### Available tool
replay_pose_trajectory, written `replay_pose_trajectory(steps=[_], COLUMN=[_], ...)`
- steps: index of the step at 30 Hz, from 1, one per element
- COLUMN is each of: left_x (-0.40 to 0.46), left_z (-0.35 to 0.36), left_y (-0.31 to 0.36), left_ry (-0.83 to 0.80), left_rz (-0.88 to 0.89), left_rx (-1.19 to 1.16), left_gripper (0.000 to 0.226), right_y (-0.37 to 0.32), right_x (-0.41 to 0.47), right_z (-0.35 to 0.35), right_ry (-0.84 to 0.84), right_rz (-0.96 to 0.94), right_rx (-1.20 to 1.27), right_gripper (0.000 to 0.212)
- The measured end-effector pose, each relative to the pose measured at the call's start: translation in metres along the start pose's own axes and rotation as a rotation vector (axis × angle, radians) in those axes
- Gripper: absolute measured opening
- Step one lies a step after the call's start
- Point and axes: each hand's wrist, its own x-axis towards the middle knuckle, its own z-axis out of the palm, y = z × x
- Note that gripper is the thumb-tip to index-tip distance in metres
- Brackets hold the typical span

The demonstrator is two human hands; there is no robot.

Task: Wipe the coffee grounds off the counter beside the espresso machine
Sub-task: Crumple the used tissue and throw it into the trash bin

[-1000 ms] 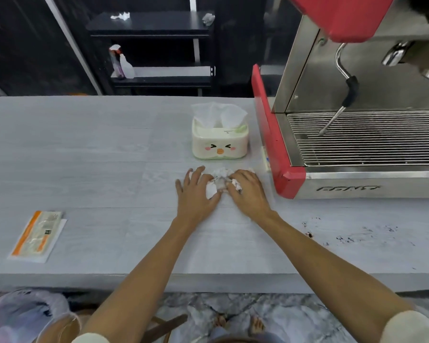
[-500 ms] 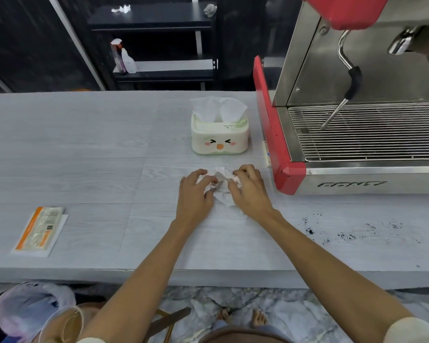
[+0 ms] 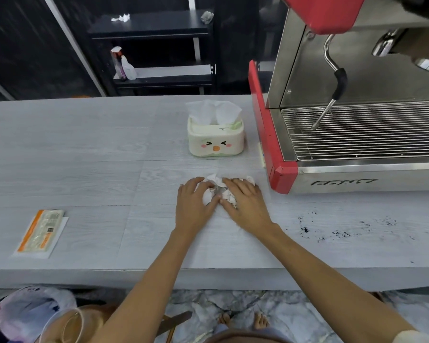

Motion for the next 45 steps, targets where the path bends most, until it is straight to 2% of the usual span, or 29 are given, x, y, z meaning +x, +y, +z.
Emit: replay_pose_trajectory(steps=[5,12,19,32,45], left_x=[-0.006,-0.020,-0.033,-0.065,-0.091], left_z=[-0.001,-0.011,-0.031,-0.037,-0.007], left_y=[0.014,0.014,0.001,0.016,0.103], left_ry=[0.050,-0.001,0.030,-0.006,-0.075], left_rz=[-0.040,-0.144,-0.180,-0.053,0.093], left_rx=[-0.083,-0.124,-0.124,-0.192,-0.224], left_gripper=[0.025,0.037,0.038,0.039,0.039], right_y=[-0.007,-0.009,-0.010,-0.023,0.015], right_x=[0.004,-0.003,-0.017,-0.056,-0.126], right_z=[0.004,-0.002,-0.020,-0.042,-0.097], right_ry=[0.070,0.110,0.134,0.184,0.348], right_rz=[0.036,0.011,0.022,0.039,0.134], right_rx=[0.100,0.196,0.205,0.135,0.134], right_gripper=[0.039,0.033,0.034,0.035,0.032])
